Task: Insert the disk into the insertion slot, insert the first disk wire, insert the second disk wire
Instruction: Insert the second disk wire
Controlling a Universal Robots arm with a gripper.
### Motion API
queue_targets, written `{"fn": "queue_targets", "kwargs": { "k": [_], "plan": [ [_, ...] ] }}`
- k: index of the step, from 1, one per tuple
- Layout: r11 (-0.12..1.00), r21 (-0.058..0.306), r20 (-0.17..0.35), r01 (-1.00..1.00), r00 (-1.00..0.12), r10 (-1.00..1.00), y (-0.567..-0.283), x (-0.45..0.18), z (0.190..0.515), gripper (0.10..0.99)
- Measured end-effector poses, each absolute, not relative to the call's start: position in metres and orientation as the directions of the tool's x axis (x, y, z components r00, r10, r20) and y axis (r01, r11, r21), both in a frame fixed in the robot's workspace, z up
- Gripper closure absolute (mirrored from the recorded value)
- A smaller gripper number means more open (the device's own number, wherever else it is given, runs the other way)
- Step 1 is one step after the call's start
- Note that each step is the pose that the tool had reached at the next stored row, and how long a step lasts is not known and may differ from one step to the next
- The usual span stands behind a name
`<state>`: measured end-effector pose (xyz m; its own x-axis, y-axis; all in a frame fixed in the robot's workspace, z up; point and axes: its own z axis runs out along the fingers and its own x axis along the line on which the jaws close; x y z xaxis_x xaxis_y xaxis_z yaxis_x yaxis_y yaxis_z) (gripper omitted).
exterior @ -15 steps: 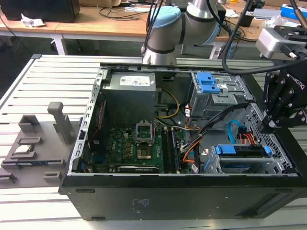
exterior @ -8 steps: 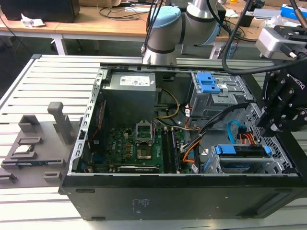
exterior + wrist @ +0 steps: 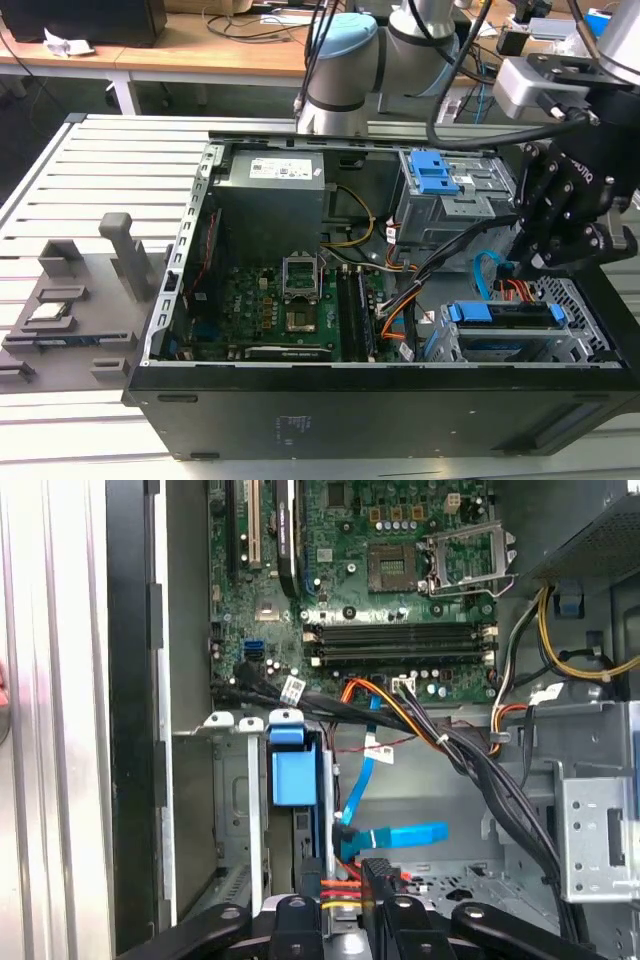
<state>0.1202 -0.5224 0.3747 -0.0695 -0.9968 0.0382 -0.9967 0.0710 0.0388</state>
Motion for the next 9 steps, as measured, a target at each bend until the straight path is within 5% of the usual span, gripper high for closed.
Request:
{"fn": "queue_targets", "kwargs": {
  "k": [9],
  "plan": [
    [0.071,0.039,0.038,-0.997,-0.069,-0.997,-0.522,0.103,0.368,0.784]
  ]
}}
